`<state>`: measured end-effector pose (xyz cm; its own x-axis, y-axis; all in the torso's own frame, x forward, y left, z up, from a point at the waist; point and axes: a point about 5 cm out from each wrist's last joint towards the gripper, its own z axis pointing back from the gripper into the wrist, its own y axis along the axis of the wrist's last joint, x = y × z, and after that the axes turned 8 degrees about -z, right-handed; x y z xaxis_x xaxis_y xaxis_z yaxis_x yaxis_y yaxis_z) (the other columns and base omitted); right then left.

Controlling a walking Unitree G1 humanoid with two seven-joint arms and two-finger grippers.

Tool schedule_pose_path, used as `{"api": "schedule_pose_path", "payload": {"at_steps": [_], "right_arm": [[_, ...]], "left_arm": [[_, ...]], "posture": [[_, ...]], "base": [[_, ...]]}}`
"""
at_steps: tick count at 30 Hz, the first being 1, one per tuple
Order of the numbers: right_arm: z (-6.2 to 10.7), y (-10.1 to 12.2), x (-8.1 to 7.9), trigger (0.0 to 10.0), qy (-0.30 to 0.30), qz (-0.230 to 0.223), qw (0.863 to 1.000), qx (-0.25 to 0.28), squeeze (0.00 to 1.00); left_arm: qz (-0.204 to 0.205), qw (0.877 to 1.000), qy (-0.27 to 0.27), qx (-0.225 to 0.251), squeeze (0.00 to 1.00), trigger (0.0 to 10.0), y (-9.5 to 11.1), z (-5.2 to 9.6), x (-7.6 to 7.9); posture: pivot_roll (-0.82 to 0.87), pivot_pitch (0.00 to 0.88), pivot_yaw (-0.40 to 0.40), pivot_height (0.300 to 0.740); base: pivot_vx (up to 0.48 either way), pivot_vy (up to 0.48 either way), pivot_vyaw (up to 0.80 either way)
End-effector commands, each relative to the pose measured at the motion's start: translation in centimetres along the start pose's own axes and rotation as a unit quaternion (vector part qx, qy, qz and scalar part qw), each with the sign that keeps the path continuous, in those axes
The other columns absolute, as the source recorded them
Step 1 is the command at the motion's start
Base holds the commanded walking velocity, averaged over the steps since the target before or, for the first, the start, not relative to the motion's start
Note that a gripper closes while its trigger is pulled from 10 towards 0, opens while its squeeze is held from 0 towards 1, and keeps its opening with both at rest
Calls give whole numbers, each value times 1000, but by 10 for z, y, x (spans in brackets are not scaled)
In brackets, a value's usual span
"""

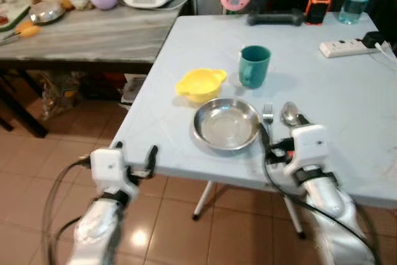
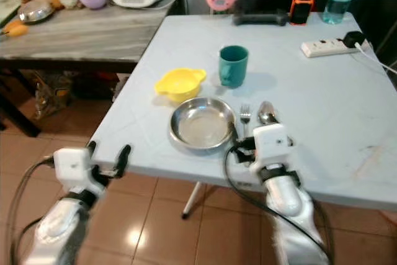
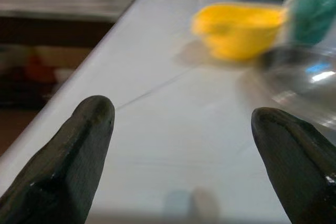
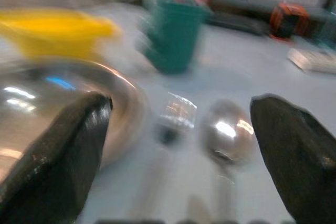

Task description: Setting the table

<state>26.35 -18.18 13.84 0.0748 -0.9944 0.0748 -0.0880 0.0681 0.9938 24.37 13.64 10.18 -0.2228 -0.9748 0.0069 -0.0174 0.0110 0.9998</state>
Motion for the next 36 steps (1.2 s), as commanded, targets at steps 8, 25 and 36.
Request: {"api": "schedule_pose_path", "payload": {"at_steps": [8,25,36], "right_arm": [[-4,8,-19,10000,30,-13,999,20,0],[-8,6,-23,10000,20,-65,998,-3,0],[-32,10,-37,10000,22,-134,990,-28,0]], "left_arm": [[-31,999,-8,-10,0,10000,0,14,-14],[-42,986,-155,-35,0,10000,-1,24,0],[-39,983,-175,-36,0,10000,0,23,5]], "posture": [[-162,102,106,740],[-159,121,120,740],[-157,122,123,740]], "base": [[39,0,0],[0,0,0],[0,0,0]]}}
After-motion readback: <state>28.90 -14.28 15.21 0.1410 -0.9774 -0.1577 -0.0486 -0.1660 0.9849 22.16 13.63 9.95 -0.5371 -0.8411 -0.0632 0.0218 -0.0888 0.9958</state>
